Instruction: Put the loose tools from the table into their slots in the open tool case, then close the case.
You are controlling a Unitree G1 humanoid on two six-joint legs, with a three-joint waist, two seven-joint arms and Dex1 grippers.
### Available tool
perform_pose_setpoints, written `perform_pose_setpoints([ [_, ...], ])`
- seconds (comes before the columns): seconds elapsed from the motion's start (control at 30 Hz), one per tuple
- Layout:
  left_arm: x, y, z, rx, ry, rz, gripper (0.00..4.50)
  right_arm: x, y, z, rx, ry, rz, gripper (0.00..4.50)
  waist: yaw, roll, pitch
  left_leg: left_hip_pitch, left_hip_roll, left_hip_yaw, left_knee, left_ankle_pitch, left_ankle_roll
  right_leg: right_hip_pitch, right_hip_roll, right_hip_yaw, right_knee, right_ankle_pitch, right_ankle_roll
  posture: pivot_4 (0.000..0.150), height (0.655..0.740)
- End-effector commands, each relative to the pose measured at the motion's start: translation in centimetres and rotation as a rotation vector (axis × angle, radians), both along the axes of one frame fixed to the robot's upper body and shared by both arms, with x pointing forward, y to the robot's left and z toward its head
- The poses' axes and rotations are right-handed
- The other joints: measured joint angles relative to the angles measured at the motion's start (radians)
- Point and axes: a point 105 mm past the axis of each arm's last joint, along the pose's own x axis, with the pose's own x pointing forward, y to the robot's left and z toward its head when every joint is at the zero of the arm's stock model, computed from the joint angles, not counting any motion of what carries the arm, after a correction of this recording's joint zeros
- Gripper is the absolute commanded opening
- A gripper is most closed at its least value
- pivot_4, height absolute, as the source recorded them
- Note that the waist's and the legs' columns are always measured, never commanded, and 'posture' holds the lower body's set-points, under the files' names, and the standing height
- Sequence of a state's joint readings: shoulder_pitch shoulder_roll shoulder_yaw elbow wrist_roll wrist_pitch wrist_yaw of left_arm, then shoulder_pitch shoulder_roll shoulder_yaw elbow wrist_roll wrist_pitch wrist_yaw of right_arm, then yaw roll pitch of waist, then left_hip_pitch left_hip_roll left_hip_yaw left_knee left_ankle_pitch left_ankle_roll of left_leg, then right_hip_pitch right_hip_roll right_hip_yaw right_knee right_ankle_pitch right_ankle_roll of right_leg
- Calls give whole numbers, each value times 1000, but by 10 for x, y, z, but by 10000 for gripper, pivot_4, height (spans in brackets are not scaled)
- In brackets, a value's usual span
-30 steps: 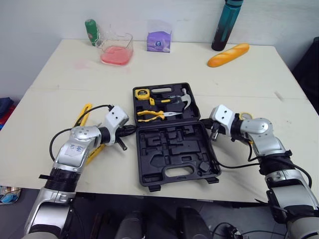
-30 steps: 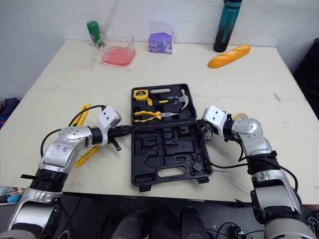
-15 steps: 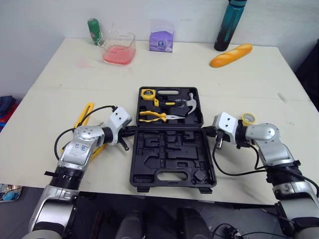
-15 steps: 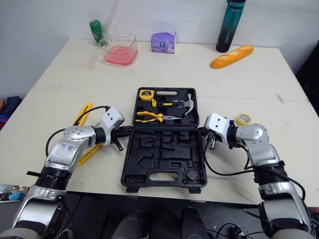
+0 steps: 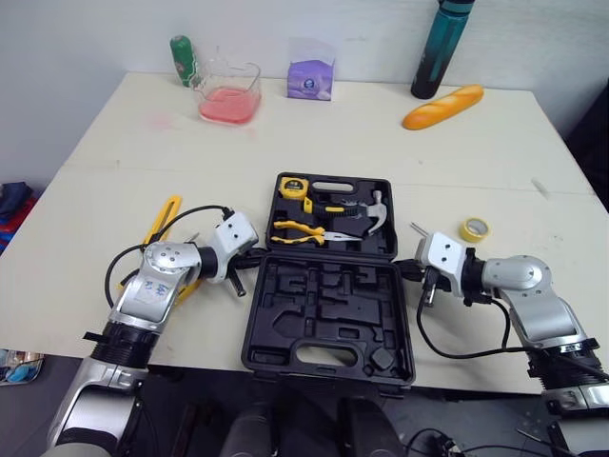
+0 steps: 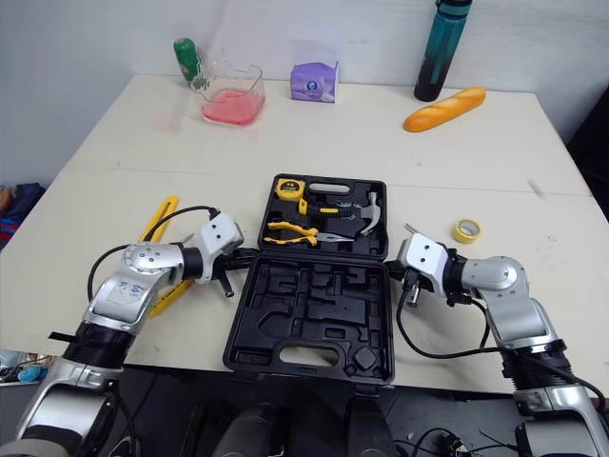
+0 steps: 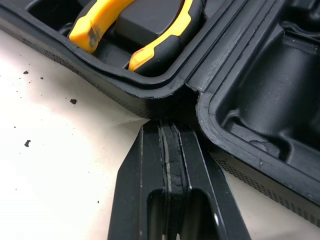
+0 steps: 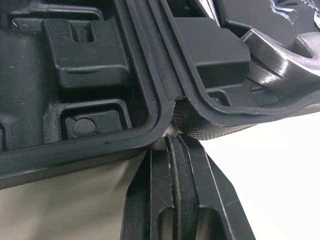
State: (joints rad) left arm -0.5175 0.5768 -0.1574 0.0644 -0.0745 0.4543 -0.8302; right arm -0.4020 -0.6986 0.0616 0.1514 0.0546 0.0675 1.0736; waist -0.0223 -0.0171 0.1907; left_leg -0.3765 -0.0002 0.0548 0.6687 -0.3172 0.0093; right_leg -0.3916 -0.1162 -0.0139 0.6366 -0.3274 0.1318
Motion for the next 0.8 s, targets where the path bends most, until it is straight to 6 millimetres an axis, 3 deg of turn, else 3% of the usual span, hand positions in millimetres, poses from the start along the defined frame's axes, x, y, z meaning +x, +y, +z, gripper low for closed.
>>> perform_pose_setpoints([
  [0.03, -9, -7, 0, 11, 1, -50, 493, -1, 5, 10, -3, -42, 32, 0, 0, 0, 0, 0, 0, 0, 0, 0, 0, 0, 0, 0, 0, 0, 0, 1500, 7400],
  [0.23, -1, 11, 0, 48, -15, 19, 493, -3, 9, 7, -10, 4, 65, 0, -3, 0, 0, 0, 0, 0, 0, 0, 0, 0, 0, 0, 0, 0, 0, 1500, 7400],
  [0.5, -9, 23, 22, 43, -50, 8, 493, 2, -2, 22, 8, -55, 26, 0, -6, 0, 0, 1, 1, 0, 0, 0, 0, 0, 0, 0, 1, 0, 0, 1500, 7400],
  [0.7, -35, 55, 60, -43, -120, -20, 493, -11, -31, 53, 74, -126, 1, 0, -5, 0, 0, 0, 1, 0, -1, 0, 0, 0, -1, 0, -1, 0, 0, 1500, 7400],
  [0.8, -42, 76, 64, -66, -148, 23, 493, -18, -44, 57, 67, -119, -14, 0, -4, 0, 0, 1, 1, -1, -2, 0, 0, 1, -1, -1, -3, 0, 0, 1500, 7400],
])
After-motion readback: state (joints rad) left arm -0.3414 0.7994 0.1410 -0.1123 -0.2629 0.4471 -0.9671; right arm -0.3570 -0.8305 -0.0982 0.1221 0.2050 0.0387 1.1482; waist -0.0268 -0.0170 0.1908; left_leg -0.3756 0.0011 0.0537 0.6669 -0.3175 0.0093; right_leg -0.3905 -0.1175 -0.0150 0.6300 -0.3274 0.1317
